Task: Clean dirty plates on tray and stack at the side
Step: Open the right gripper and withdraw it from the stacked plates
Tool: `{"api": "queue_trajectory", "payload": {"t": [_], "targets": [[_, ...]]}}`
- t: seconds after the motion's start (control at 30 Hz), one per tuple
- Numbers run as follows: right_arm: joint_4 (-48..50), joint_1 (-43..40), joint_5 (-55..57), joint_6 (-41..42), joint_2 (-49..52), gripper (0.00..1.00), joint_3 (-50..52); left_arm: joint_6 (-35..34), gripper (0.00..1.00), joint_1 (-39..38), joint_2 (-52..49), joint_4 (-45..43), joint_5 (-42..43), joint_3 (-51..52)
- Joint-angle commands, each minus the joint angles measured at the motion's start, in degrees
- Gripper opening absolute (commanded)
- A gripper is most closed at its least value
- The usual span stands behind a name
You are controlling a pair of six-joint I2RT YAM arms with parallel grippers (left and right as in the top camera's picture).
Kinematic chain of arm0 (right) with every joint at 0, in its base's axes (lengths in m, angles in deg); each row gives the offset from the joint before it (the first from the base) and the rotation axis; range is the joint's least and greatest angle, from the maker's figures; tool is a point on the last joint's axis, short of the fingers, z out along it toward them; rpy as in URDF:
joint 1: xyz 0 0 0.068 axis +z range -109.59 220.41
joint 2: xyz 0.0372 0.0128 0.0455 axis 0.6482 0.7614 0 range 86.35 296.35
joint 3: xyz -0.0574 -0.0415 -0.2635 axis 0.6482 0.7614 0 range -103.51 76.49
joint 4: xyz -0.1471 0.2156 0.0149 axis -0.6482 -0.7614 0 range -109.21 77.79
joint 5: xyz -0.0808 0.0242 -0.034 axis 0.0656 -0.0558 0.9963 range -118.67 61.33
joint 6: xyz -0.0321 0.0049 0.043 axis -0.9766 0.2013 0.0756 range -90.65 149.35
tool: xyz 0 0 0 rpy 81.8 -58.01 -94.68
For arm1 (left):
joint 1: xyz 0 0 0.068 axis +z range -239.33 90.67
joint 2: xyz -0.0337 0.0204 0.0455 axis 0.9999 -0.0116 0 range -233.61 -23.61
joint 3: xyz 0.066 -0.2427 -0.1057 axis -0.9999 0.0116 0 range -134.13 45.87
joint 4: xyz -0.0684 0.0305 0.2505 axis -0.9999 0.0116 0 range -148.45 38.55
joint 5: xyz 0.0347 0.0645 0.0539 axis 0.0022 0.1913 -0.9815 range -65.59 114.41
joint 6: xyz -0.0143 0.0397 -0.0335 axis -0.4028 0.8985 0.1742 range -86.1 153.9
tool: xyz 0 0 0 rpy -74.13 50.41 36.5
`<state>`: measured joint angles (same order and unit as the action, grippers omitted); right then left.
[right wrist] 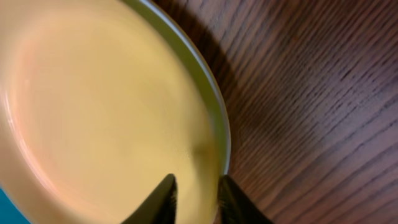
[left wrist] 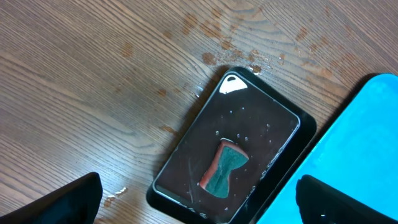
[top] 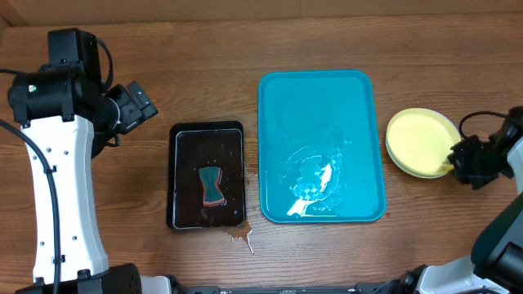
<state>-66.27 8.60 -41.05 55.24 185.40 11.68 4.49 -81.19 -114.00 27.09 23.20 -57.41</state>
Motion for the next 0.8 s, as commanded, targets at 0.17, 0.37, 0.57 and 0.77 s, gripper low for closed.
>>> {"api": "queue_trajectory", "payload": {"t": [0.17, 0.37, 0.57, 0.77], "targets": [[-3.19, 6.03, -2.67, -2.64, -11.82, 0.32, -6.4, 1.11, 1.0, 0.2, -0.26, -0.07, -0.85, -0.7], [-2.82, 20.04, -10.29, -12.2, -25.86, 0.32, -7.67, 1.11, 1.0, 0.2, -0.26, -0.07, -0.85, -0.7], [-2.86, 35.93, -11.26, -18.69, -36.37, 0.51, -7.67, 1.11, 1.0, 0.2, -0.26, -0.07, -0.85, -0.7], [-2.97, 43.85, -11.28, -18.67, -39.93, 1.0, -7.67, 1.11, 1.0, 0.2, -0.26, -0.07, -0.85, -0.7]]}}
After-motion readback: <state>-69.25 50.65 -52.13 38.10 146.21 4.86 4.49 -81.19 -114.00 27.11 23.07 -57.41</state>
